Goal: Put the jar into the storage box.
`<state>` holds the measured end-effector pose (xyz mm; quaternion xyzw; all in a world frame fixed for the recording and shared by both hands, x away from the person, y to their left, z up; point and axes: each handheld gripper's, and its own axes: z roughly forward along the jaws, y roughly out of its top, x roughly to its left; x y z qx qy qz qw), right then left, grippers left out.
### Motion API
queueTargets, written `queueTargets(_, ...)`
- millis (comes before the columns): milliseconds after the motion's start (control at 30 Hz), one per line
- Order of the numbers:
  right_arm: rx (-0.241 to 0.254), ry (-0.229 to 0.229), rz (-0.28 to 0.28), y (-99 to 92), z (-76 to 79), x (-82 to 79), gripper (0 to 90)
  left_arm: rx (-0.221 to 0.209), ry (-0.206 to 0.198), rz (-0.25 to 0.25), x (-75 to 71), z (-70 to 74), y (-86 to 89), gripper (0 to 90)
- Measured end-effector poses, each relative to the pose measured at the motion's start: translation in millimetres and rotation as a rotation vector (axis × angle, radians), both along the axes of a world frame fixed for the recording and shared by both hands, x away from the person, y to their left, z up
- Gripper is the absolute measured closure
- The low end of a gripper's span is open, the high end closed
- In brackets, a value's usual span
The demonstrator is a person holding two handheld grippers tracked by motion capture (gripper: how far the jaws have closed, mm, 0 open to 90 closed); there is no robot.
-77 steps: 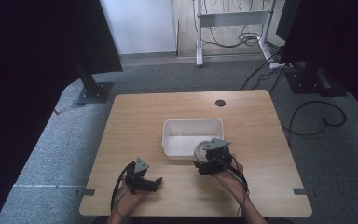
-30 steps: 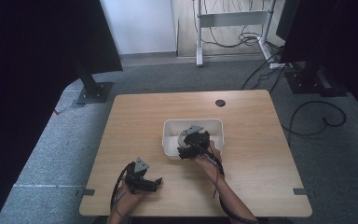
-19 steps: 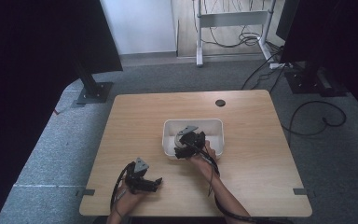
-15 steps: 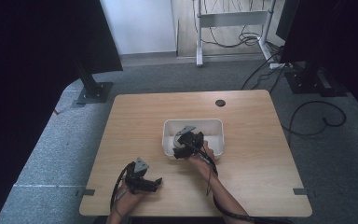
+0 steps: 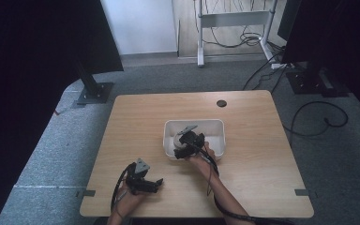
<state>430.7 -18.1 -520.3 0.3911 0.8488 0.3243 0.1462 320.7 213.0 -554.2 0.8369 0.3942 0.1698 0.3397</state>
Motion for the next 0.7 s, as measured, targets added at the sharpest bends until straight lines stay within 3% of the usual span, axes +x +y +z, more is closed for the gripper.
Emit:
queueTargets(267, 0.015, -0.028, 0.016, -0.2, 6.0, -3.3, 2.7, 0.0, 0.0, 0.0, 0.0, 0.0, 0.0, 0.9)
queueTargets(700, 0.02, -0.074, 0.046, -6.8, 17.0, -11.5, 2.0, 0.002, -0.001, -0.001, 0.0, 0.1, 0.1, 0.9)
